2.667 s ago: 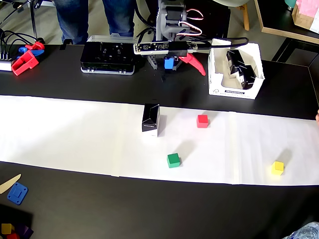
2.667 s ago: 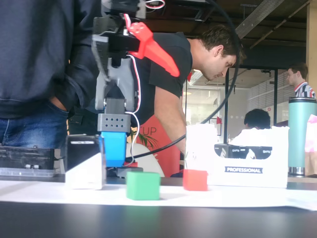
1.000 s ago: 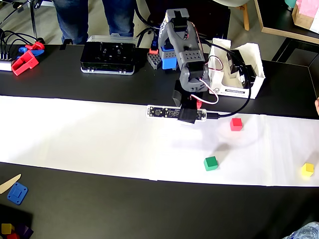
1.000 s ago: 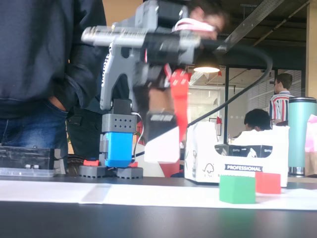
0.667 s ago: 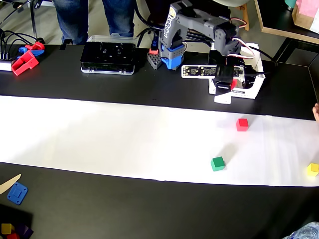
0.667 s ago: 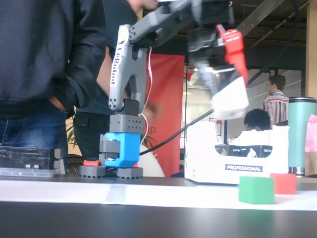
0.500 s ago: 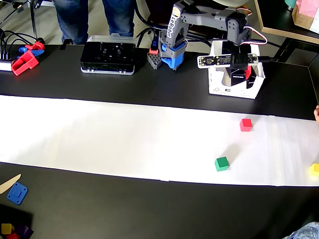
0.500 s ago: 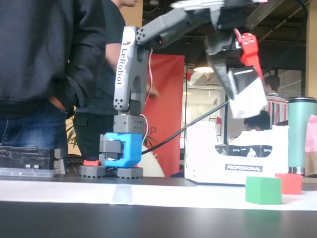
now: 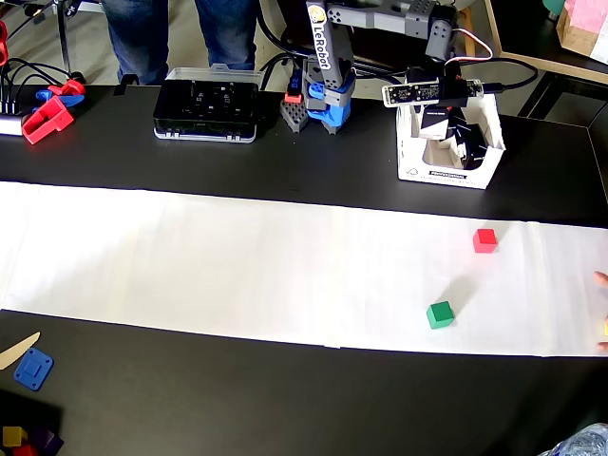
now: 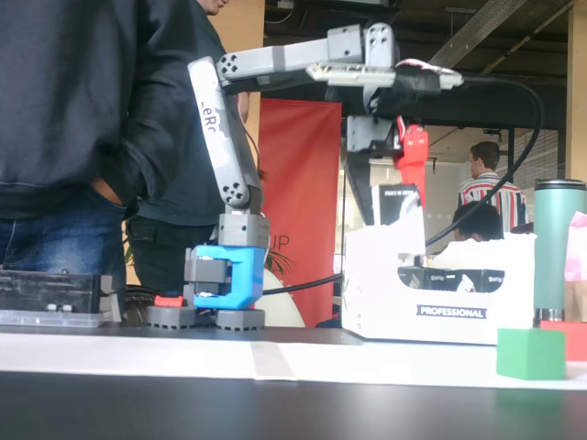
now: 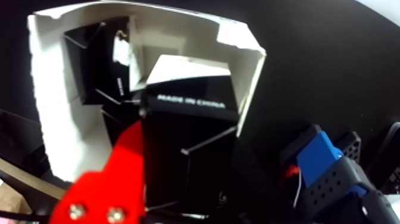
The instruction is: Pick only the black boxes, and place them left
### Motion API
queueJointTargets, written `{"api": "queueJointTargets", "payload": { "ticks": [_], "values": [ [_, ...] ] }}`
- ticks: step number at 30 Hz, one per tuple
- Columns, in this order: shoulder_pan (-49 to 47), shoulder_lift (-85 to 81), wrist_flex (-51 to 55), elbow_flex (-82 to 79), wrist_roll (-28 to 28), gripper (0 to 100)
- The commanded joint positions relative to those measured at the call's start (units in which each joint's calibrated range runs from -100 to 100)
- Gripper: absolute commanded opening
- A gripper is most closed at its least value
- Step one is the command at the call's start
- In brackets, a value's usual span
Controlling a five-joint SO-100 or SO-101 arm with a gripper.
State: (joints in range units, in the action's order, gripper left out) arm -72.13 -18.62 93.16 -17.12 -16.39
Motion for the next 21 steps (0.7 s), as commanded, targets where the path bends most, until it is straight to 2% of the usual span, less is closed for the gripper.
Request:
{"api": "queueJointTargets", "payload": {
  "ticks": [1,4,7,12,16,18,21],
  "values": [
    [-1.19,-5.91,-4.76,-5.31,-0.51,15],
    [-1.19,-6.23,-4.84,-8.50,-0.88,37],
    [-0.41,-8.76,-5.00,-9.30,-4.77,48],
    [4.87,-18.79,-5.08,-10.54,-12.51,48],
    [17.60,-29.15,-10.49,-10.80,-21.09,47],
    [25.14,-33.73,-16.05,-12.04,-24.72,40],
    [35.53,-41.63,-26.47,-18.69,-27.67,23]
  ]
}}
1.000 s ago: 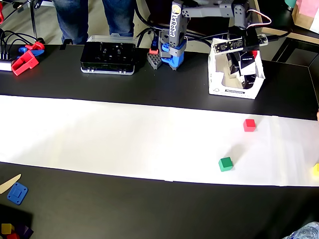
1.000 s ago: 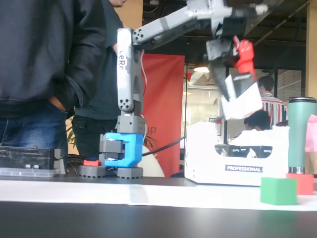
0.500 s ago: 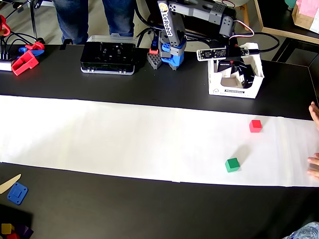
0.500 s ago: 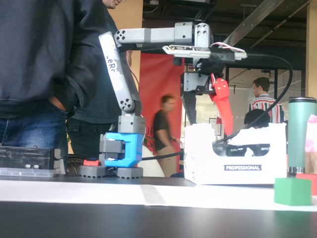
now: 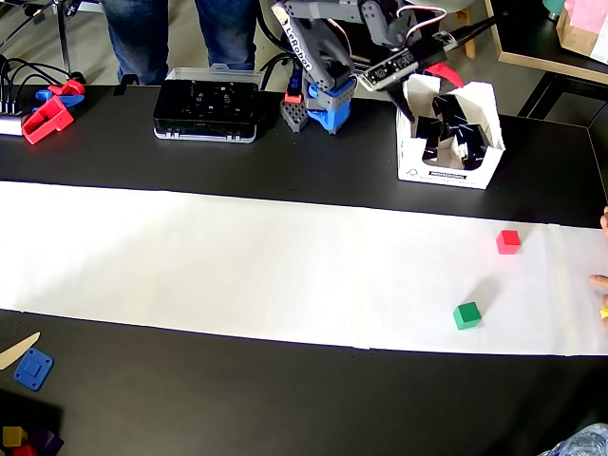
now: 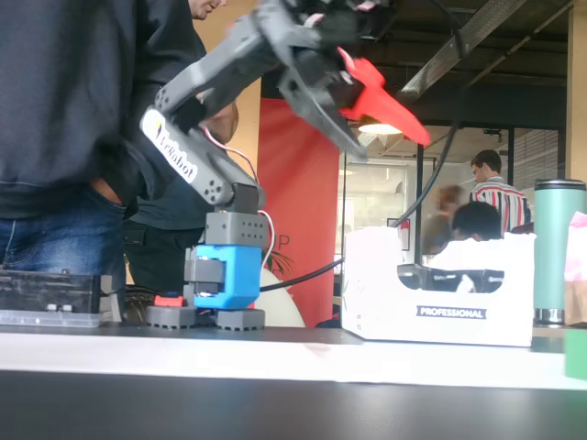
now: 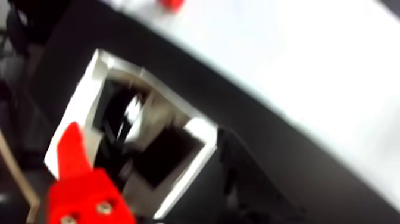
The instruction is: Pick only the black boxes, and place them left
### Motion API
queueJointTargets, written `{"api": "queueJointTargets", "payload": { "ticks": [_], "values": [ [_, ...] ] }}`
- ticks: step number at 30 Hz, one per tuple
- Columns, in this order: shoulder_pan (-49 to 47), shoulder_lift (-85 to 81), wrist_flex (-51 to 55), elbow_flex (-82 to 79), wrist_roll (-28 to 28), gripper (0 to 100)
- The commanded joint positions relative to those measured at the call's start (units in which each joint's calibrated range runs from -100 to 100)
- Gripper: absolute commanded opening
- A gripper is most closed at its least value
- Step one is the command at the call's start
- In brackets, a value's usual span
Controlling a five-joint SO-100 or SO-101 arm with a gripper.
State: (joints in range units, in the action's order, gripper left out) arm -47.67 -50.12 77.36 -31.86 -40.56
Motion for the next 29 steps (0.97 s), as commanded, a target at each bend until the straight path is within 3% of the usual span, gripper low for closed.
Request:
{"api": "queueJointTargets", "payload": {
  "ticks": [1,5,9,14,19,25,29],
  "values": [
    [14.62,-12.90,-14.57,-6.79,-3.70,17],
    [28.05,-22.61,-27.68,-18.23,-3.70,0],
    [40.96,-32.26,-33.80,-29.40,-3.75,0],
    [51.70,-42.05,-33.88,-43.49,-4.44,0],
    [58.37,-42.21,-33.88,-58.92,-13.96,0],
    [58.45,-42.29,-31.98,-67.43,-13.75,0],
    [58.02,-42.29,-20.93,-67.34,-14.07,0]
  ]
}}
